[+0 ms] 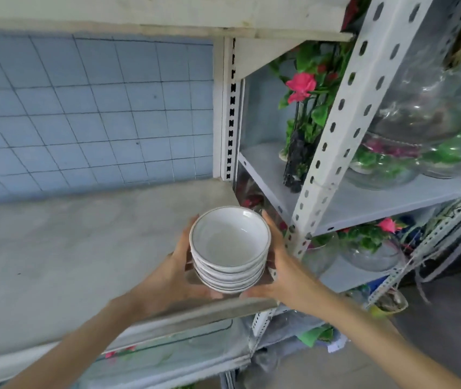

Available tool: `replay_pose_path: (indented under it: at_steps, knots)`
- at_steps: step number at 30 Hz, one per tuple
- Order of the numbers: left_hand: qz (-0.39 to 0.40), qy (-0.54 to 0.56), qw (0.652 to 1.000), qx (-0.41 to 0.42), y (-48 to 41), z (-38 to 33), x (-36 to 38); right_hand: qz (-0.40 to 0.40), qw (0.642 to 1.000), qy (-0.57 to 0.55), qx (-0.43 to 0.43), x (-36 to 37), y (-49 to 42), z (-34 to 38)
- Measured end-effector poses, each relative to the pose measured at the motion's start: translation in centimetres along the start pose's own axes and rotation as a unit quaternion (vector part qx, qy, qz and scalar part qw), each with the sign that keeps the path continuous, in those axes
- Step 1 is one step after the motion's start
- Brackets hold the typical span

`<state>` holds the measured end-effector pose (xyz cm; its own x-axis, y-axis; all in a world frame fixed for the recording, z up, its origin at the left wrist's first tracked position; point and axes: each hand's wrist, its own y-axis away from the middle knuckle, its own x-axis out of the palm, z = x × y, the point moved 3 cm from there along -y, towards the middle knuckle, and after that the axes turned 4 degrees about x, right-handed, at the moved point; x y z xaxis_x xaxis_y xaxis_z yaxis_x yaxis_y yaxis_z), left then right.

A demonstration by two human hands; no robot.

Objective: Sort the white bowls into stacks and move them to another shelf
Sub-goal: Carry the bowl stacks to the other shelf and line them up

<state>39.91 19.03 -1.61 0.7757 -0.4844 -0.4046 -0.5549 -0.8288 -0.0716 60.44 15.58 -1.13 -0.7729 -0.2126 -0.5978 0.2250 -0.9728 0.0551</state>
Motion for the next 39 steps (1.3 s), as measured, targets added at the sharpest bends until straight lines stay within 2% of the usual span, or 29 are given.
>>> replay_pose_path:
  at_steps: [7, 11, 24, 34, 39]
  knots:
    - [-0.080, -0.007, 0.997, -0.021, 0.2, 0.2, 0.8, 0.031, 0.995, -0.051, -0.080, -0.8, -0.8, -0.3]
    - [-0.113, 0.005, 0.994, -0.006, 1.4, -0.7, 0.8, 0.044, 0.990, -0.082, -0.106, -1.0, -0.9, 0.4]
    - [-0.290, -0.009, 0.955, 0.063, 6.4, -9.4, -0.6, 0.083, 0.952, -0.154, -0.253, -3.7, -1.3, 6.6]
    - [-0.404, 0.028, 0.912, 0.073, 11.5, -10.9, 0.6, 0.143, 0.924, -0.186, -0.303, -2.5, 0.1, 10.5]
    - [-0.420, 0.012, 0.903, 0.087, 14.2, -11.6, -1.0, 0.155, 0.915, -0.205, -0.312, -0.6, 0.7, 13.1]
